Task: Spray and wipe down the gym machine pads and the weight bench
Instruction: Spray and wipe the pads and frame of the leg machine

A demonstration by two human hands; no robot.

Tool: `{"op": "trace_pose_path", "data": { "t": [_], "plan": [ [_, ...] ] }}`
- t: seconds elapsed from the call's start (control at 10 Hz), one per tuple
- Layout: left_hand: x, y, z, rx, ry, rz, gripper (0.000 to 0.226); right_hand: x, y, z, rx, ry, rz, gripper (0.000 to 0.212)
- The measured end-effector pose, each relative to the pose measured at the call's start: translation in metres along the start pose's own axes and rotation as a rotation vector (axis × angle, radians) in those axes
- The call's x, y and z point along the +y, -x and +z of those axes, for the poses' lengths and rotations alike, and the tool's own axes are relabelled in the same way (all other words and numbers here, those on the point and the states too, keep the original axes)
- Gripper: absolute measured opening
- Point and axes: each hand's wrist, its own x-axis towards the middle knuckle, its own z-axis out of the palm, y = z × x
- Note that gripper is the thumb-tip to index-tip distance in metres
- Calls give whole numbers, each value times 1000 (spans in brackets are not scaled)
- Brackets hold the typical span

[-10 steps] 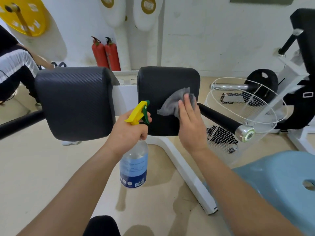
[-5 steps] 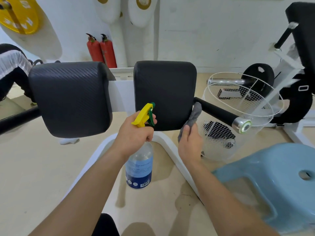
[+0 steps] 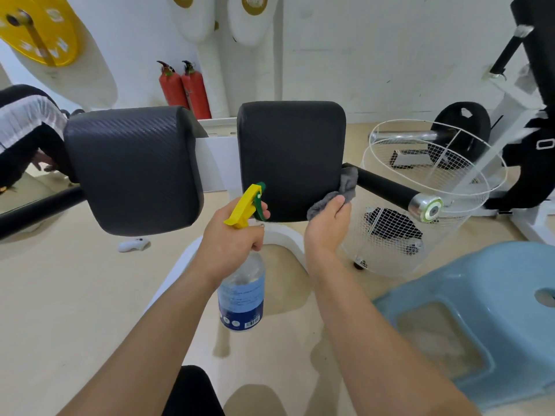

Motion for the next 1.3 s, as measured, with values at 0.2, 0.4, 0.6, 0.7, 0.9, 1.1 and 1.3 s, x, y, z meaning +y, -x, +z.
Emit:
{"op": "trace_pose_path", "data": {
  "t": [0.2,0.4,0.6,0.7,0.9,1.1,1.3],
  "plan": [
    [-16,4,-20,41,-109,-6,41,-2,27,26,143,-155,344,43],
    [-30,5,-34,30,-152,-7,44,6,76,64,-122,-483,757,51],
    [-43,9,-35,28,-119,-44,47,1,48,26,110,-879,884,35],
    [-42,8,-24,1,-118,-24,43,10,6,-1,-110,-662,787,43],
    [-39,7,6,-60,-84,-12,42,12,-28,-29,-119,-714,621,49],
    [-48,19,49,-75,-42,-38,40,15,-21,-70,-162,-618,526,40],
    [-53,28,87,28,50,-19,28,24,-14,-104,-53,-559,539,40]
  ]
}}
